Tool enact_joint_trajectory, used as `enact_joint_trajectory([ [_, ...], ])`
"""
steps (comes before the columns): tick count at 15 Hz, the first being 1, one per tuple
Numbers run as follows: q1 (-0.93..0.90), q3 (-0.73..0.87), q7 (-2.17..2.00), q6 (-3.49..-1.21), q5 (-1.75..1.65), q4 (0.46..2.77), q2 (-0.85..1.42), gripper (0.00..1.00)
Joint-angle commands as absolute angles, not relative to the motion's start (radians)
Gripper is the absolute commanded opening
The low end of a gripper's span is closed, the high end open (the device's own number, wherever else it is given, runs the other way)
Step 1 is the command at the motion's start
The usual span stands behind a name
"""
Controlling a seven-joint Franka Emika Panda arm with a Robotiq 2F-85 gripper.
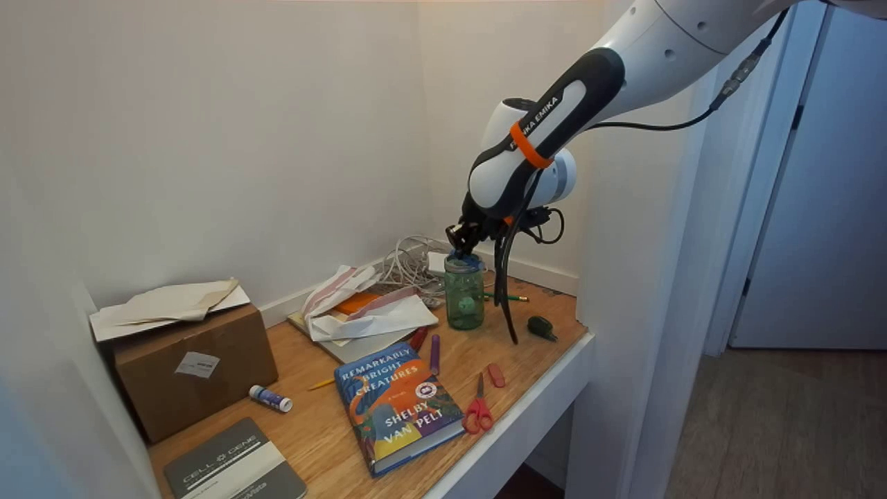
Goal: Put the blue marker on the table then put the purple marker on the green bottle
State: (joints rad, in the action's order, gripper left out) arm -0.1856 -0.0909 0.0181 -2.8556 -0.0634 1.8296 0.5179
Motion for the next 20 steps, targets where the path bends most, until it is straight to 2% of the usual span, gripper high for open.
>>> enact_joint_trajectory([
  [1,-0.174,-0.100,0.021,-2.875,-0.058,1.833,0.522,0.02],
  [2,-0.172,-0.102,0.022,-2.874,-0.055,1.834,0.521,0.04],
  [11,-0.152,-0.143,0.031,-2.850,-0.019,1.912,0.406,0.04],
  [20,0.006,-0.388,0.228,-2.805,0.270,2.143,0.218,0.04],
])
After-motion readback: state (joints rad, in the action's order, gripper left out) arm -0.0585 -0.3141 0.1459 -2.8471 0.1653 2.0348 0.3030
